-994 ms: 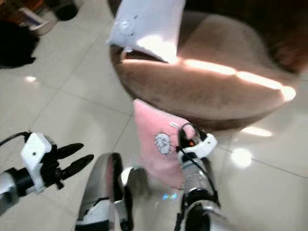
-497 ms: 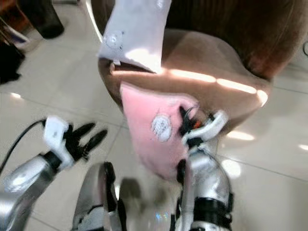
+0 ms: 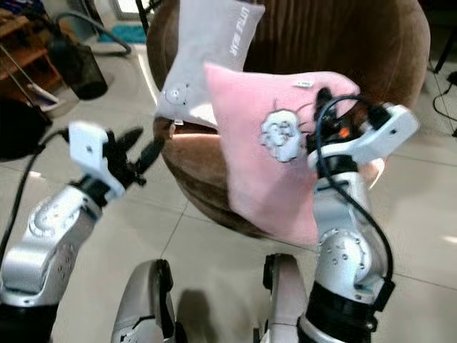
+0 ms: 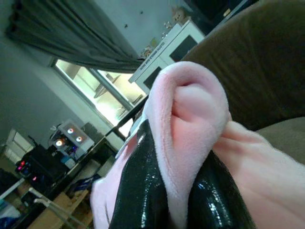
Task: Move the pillow to the sofa from floor
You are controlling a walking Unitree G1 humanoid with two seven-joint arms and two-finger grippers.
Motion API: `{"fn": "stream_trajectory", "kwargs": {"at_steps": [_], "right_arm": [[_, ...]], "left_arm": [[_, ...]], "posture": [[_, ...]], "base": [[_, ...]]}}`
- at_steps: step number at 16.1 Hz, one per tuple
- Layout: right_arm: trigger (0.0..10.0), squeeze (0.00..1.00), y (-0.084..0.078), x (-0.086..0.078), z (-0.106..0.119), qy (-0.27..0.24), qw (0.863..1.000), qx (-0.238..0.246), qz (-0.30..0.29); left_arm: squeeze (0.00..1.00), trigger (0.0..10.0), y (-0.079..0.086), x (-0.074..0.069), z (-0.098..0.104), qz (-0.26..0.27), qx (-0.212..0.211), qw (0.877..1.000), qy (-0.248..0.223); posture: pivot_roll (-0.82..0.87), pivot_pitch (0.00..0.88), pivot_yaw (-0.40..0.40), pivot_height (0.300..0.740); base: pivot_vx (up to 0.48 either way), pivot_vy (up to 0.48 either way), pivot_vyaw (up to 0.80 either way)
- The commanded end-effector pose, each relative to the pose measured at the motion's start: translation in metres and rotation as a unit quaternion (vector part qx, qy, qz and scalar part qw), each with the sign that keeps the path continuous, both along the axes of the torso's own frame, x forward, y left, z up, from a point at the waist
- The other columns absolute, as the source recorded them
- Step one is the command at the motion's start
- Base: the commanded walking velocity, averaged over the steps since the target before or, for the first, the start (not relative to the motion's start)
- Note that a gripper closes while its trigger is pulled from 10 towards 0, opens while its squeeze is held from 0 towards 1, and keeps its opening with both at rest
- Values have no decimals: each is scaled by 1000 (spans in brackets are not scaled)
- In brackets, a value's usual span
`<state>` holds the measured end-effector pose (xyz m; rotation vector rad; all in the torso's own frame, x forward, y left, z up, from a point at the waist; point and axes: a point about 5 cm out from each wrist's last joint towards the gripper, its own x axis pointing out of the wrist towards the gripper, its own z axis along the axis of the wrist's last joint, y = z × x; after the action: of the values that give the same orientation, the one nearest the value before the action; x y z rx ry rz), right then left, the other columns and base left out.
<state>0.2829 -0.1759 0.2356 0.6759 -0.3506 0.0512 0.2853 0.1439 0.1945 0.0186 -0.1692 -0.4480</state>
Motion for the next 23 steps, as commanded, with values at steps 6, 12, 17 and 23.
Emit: {"fn": "stream_trajectory", "kwargs": {"at_steps": [6, 12, 17, 23], "right_arm": [[10000, 0, 11, 3, -18, 59, 990, -122, -33], [10000, 0, -2, 10, -23, 70, 988, -117, -76], [10000, 0, -2, 6, -30, 80, 986, -121, -79], [10000, 0, 0, 4, -47, 104, 982, -138, -73]], "left_arm": [[0, 10000, 1, 16, -9, 54, 53, 997, -12], [0, 10000, 5, 20, -20, 71, 71, 995, -6], [0, 10000, 4, 21, -23, 70, 72, 995, -11], [0, 10000, 11, 20, -28, 77, 69, 995, -4]], "posture": [[-69, 0, 98, 585], [-85, 0, 95, 650], [-87, 0, 85, 695], [-87, 0, 83, 740]], "base": [[0, 0, 0], [0, 0, 0], [0, 0, 0], [0, 0, 0]]}}
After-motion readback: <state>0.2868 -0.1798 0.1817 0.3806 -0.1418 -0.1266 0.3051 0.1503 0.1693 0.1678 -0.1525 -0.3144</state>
